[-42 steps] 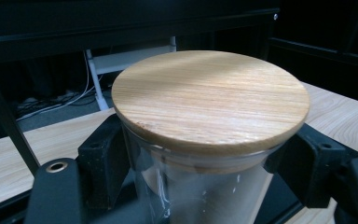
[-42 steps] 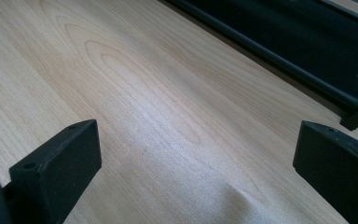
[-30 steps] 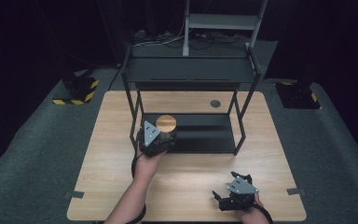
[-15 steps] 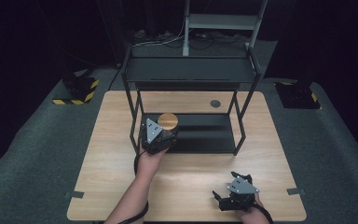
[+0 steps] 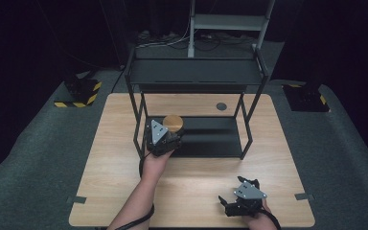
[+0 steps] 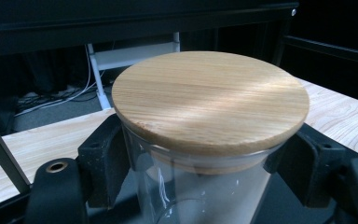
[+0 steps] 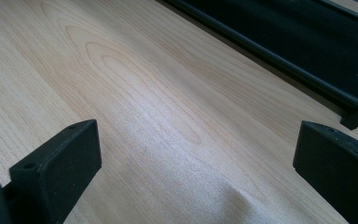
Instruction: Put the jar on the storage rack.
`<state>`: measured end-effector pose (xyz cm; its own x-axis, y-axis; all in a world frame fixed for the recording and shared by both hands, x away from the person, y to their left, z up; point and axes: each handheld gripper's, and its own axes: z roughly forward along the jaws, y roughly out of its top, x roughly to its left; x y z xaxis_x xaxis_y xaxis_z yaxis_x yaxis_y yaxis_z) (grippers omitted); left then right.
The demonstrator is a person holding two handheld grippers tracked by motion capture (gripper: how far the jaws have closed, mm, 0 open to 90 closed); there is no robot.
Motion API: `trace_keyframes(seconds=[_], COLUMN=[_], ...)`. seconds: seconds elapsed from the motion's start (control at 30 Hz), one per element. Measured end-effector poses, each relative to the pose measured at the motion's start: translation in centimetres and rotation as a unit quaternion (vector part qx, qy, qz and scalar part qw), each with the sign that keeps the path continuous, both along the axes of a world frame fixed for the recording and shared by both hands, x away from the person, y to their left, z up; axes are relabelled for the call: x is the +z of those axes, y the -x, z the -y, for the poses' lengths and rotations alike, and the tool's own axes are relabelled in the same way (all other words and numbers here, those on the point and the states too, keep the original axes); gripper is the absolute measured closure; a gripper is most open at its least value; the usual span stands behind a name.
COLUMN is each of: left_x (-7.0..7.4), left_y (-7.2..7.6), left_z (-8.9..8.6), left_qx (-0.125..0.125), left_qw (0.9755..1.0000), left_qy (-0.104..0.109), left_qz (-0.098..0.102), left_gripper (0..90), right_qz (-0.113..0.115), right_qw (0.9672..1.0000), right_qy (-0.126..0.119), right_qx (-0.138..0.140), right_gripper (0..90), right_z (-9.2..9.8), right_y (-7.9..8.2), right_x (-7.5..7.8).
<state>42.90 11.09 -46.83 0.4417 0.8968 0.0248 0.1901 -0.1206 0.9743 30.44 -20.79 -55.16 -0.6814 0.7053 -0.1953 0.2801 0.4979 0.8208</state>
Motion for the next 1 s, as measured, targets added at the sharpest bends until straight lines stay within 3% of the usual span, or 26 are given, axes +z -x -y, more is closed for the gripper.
trace_keyframes(seconds=[1.0], left_x=[-0.7], left_y=[-1.2], left_z=[-0.3], left_qx=[0.013], left_qw=[0.9998], left_qy=[-0.002], left_qz=[-0.016], left_gripper=[26.3], right_qz=[0.000], right_qw=[1.0000], right_qy=[-0.002], right_qx=[0.001], right_gripper=[0.0], right_z=[0.1], right_y=[0.0], right_x=[0.0])
